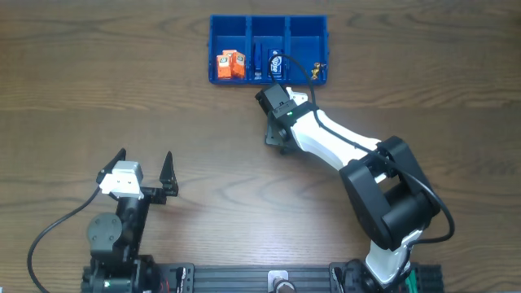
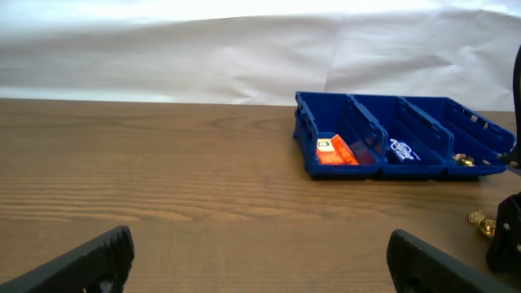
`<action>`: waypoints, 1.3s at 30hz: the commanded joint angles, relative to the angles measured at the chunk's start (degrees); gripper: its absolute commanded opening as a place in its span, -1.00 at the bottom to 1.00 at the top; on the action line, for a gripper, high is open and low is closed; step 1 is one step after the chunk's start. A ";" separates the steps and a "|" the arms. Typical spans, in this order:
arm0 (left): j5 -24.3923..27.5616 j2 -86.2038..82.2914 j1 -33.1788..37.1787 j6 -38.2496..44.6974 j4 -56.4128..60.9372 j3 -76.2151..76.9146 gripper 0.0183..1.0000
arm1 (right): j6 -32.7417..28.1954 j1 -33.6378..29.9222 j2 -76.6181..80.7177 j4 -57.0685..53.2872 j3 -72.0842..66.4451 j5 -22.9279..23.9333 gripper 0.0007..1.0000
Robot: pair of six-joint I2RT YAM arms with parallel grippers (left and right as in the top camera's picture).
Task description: Sort Candies Into Trays
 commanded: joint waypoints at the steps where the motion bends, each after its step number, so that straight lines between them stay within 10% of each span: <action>1: 1.40 -0.39 0.22 0.63 -1.70 -1.27 1.00 | 0.28 -0.31 0.94 0.07 -0.39 0.55 -0.11; 15: 1.40 -0.39 0.22 0.63 -1.68 -1.27 0.99 | 0.26 -0.20 -4.59 -5.97 -0.39 1.38 -0.60; 21: 1.40 -0.39 0.22 0.63 -1.70 -1.27 0.99 | -11.47 -4.59 -20.65 -4.28 6.99 19.96 -0.58; 27: 1.40 -0.39 0.22 0.63 -1.70 -1.27 0.99 | -27.76 -10.23 -12.85 23.12 9.60 15.32 -0.51; 36: 1.40 -0.39 0.22 0.63 -1.70 -1.27 0.99 | -28.30 -11.19 -1.97 34.62 9.60 11.43 -0.51; 39: 1.40 -0.39 0.22 0.63 -1.70 -1.27 1.00 | -28.30 -11.17 -1.97 34.75 9.60 11.43 0.00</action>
